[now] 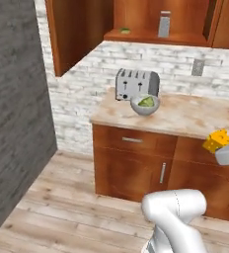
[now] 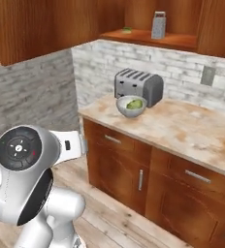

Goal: Pick the cheese from the fridge and the cheese grater from the cabinet and place them next to the salad bowl.

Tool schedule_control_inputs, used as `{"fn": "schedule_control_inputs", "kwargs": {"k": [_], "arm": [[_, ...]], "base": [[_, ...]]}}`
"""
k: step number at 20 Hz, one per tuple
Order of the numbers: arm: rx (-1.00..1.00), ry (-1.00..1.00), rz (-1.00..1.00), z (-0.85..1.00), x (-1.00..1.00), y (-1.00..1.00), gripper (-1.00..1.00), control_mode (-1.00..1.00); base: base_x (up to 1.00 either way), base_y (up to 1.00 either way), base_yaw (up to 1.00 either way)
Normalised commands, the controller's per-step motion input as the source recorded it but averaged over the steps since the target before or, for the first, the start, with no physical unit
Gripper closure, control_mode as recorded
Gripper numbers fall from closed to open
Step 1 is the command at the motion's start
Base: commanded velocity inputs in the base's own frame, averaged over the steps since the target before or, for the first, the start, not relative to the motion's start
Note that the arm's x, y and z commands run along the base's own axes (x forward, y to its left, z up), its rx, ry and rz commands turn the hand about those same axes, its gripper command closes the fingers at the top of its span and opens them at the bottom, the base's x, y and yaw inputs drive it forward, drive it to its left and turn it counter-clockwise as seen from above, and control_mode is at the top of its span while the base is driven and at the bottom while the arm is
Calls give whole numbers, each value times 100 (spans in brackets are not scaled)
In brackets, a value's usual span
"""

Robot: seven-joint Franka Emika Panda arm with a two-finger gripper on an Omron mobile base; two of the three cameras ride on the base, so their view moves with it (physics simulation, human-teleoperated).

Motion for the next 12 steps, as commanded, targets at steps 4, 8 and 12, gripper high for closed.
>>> {"fn": "schedule_control_inputs", "kwargs": {"k": [4,8,12], "arm": [[0,0,0,0,0,0,100,100],[0,0,0,0,0,0,100,100],[0,0,0,0,0,0,100,100]], "base": [[100,96,-63],[100,63,-63],[100,68,-59]]}}
